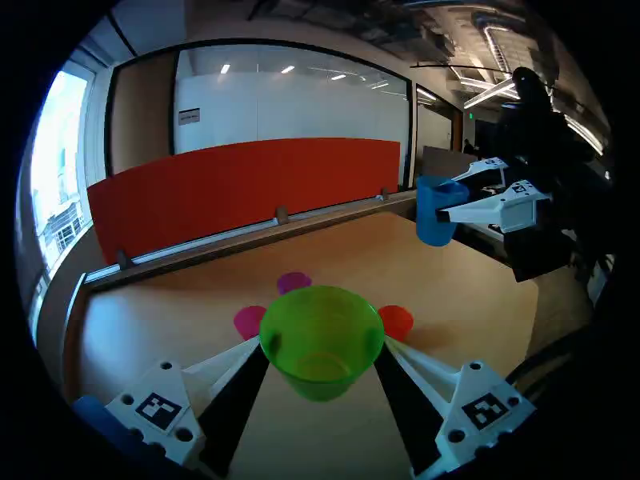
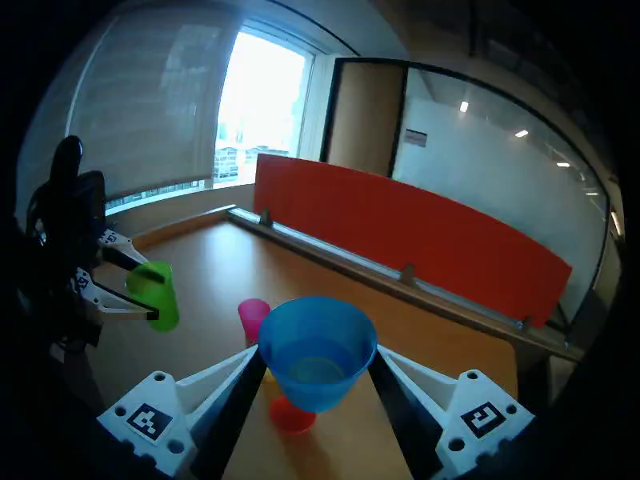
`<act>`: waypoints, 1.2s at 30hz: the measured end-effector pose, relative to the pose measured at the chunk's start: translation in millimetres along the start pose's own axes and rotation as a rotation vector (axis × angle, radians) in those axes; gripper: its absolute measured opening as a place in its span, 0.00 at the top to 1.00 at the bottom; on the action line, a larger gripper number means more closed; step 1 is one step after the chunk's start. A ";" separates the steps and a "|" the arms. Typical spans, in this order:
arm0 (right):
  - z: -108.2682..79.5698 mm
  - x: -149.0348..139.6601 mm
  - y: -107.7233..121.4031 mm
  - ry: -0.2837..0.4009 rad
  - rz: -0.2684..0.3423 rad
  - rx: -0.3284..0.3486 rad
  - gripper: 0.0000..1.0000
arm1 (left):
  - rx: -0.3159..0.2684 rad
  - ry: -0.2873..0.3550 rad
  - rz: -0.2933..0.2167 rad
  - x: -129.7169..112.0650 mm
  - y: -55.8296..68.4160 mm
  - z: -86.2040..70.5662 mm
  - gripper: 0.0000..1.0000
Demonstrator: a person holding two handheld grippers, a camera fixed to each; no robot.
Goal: Pour water
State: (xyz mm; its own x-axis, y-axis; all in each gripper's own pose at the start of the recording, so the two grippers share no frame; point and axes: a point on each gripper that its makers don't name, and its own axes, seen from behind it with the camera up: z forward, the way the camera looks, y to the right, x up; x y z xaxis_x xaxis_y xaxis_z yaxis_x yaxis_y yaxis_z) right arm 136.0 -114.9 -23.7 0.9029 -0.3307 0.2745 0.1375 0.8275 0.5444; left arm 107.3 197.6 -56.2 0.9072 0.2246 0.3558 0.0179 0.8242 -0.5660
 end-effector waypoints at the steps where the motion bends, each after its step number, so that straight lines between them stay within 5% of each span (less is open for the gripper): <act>1: -3.6 1.6 -2.5 0.002 -0.002 0.000 0.11 | -0.007 0.001 0.003 1.2 2.8 -0.9 0.15; 16: -32.1 23.4 -26.1 0.032 -0.087 0.012 0.11 | -0.112 -0.009 0.057 13.2 44.6 -15.2 0.15; 36: -33.7 57.4 -65.1 0.064 -0.304 0.093 0.10 | -0.194 -0.038 0.103 18.2 78.1 -23.1 0.15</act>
State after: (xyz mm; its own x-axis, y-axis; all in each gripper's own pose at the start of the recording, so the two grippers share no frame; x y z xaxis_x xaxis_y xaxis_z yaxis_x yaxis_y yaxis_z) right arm 192.6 -172.5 -70.1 0.8502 -0.5250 0.0391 0.3702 0.6490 0.6646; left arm 134.9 254.1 -111.1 0.8919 0.3250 0.3144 0.0098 0.6813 -0.7319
